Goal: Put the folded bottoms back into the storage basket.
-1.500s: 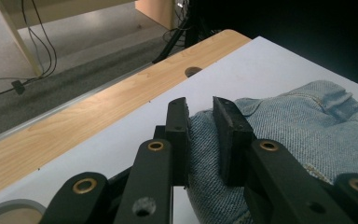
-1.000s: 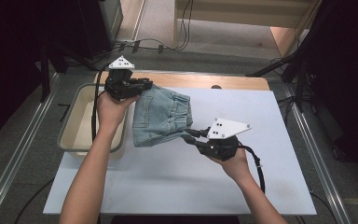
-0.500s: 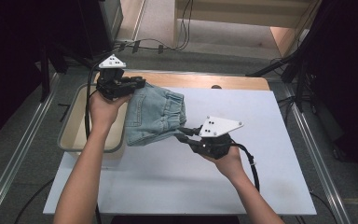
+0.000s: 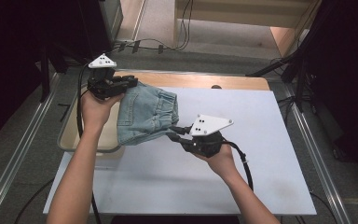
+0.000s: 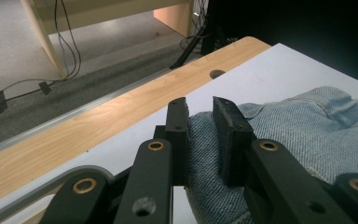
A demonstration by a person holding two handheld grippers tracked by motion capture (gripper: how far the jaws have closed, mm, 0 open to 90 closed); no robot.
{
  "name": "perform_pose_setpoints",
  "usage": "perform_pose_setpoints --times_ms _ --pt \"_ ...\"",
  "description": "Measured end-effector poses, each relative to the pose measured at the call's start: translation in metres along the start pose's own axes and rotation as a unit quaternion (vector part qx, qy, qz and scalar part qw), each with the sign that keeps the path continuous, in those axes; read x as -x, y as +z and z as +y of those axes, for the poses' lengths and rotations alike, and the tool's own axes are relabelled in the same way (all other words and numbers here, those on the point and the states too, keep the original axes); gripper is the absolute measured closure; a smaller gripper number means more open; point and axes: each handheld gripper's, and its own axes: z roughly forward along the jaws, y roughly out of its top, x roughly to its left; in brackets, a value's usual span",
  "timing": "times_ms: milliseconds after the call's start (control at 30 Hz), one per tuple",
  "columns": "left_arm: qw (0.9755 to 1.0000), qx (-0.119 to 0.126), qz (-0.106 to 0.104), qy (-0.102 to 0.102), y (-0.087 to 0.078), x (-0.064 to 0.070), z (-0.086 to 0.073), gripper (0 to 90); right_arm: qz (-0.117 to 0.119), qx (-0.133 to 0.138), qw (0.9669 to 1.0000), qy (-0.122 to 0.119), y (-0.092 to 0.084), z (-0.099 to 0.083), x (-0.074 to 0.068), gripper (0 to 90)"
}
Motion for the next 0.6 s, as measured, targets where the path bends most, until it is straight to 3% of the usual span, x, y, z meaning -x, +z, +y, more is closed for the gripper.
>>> perform_pose_setpoints --times_ms 600 --pt "0.9999 0.001 0.011 -0.004 -0.01 -0.014 -0.003 78.1 0.008 -0.005 0.9999 -0.012 0.015 0.014 -0.003 74.9"
